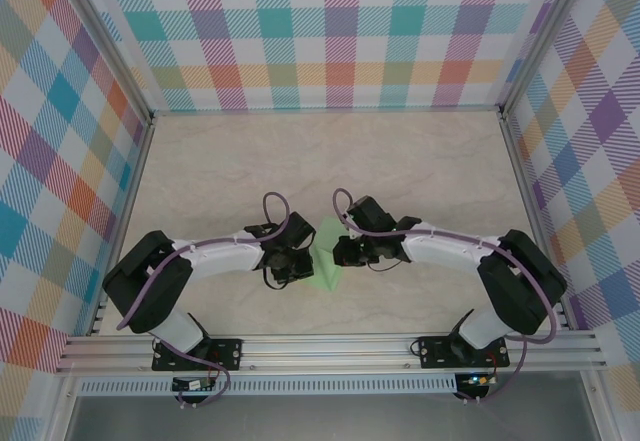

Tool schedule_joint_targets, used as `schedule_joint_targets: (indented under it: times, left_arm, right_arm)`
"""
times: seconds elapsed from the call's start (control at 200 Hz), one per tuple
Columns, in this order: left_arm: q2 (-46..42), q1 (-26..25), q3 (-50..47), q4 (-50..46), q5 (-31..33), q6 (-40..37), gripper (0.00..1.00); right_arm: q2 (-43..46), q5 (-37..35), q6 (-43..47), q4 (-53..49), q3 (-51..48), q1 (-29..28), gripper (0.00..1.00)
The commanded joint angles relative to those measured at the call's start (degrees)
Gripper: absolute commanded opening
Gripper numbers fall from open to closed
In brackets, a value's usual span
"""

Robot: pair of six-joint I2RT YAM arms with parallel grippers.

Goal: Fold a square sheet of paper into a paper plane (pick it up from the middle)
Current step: Fold the triangle a second time at the center of the table.

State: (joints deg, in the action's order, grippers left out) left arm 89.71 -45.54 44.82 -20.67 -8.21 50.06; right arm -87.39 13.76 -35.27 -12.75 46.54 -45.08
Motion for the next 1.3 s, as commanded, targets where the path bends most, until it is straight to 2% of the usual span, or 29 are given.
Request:
schedule_joint_targets:
  times: [0.0,0.365,0.935,1.295]
  left_arm:
    - [-0.65,0.79,1.22,-4.56,3.46,-1.5,0.15]
    - [-6.63,0.72,-0.15,-0.72,0.54,-0.75,0.2]
    - [1.29,0.74,-0.5,3.84,-2.14,-0.58,0.17]
    - [2.84,0.5,-0.99,3.95,-2.14,-0.67,0.17]
  right_arm:
    - [-1.56,2.15,-0.46,1.99,2.36,0.16,0.08]
    - [-3.17,1.26,0.78,0.24,4.23,0.17,0.08]
    - [-6.66,-3.29,2.62,-5.9,6.52,-0.19,0.09]
    - [-9.45,-4.15,3.22,-4.75,6.98,-0.8,0.1]
